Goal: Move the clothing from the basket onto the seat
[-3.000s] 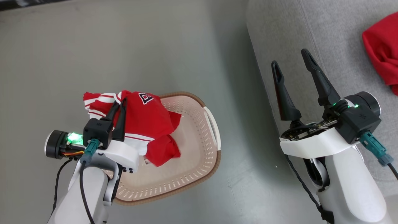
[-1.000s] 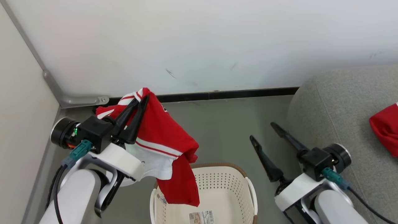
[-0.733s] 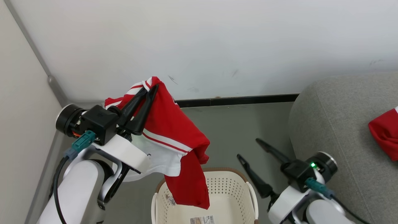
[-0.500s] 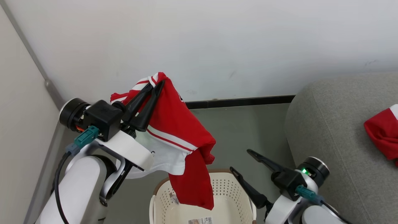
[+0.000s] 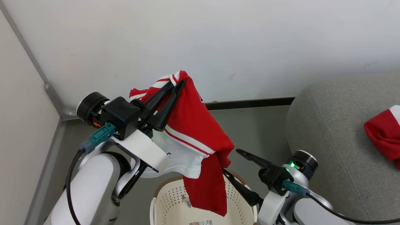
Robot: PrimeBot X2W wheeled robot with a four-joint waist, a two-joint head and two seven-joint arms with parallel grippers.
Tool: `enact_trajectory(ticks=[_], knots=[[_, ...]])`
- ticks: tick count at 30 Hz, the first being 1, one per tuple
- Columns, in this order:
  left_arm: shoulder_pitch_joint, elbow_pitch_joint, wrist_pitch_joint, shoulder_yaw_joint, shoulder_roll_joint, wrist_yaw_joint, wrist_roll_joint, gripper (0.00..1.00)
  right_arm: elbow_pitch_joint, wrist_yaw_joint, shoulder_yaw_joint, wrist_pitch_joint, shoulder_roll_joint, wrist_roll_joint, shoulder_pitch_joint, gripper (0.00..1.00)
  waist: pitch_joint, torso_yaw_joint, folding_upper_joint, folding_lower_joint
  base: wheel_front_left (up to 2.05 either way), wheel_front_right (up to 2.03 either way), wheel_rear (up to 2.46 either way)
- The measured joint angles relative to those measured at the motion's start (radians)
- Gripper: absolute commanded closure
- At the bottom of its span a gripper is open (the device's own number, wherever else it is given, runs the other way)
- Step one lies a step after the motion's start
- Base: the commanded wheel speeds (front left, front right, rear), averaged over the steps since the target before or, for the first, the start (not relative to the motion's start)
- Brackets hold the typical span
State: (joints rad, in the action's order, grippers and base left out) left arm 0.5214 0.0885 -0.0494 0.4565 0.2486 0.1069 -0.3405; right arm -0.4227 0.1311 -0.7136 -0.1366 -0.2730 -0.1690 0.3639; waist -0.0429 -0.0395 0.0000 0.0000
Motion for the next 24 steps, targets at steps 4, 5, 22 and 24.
enact_trajectory(ticks=[4, 5, 22, 24], knots=[[0.002, -0.008, 0.006, 0.017, -0.003, 0.000, -0.001, 1.00, -0.031, 0.000, -0.006, -0.011, 0.013, -0.007, 0.017, 0.00, -0.003, 0.009, 0.0000, 0.0000, 0.00, 0.00, 0.00], [0.002, -0.011, 0.006, 0.021, -0.004, 0.001, -0.001, 1.00, -0.040, 0.000, -0.007, -0.018, 0.017, -0.012, 0.023, 0.00, -0.003, 0.011, 0.0000, 0.0000, 0.00, 0.00, 0.00], [0.002, -0.025, 0.025, 0.074, -0.006, 0.009, -0.032, 1.00, -0.168, 0.000, 0.001, -0.096, 0.049, 0.012, 0.115, 0.55, -0.017, 0.049, 0.0000, 0.0000, 0.00, 0.00, 0.00], [0.002, -0.025, 0.031, 0.074, -0.005, 0.009, -0.037, 1.00, -0.179, 0.000, 0.002, -0.102, 0.051, 0.014, 0.115, 0.65, -0.019, 0.051, 0.0000, 0.0000, 0.00, 0.00, 0.00]])
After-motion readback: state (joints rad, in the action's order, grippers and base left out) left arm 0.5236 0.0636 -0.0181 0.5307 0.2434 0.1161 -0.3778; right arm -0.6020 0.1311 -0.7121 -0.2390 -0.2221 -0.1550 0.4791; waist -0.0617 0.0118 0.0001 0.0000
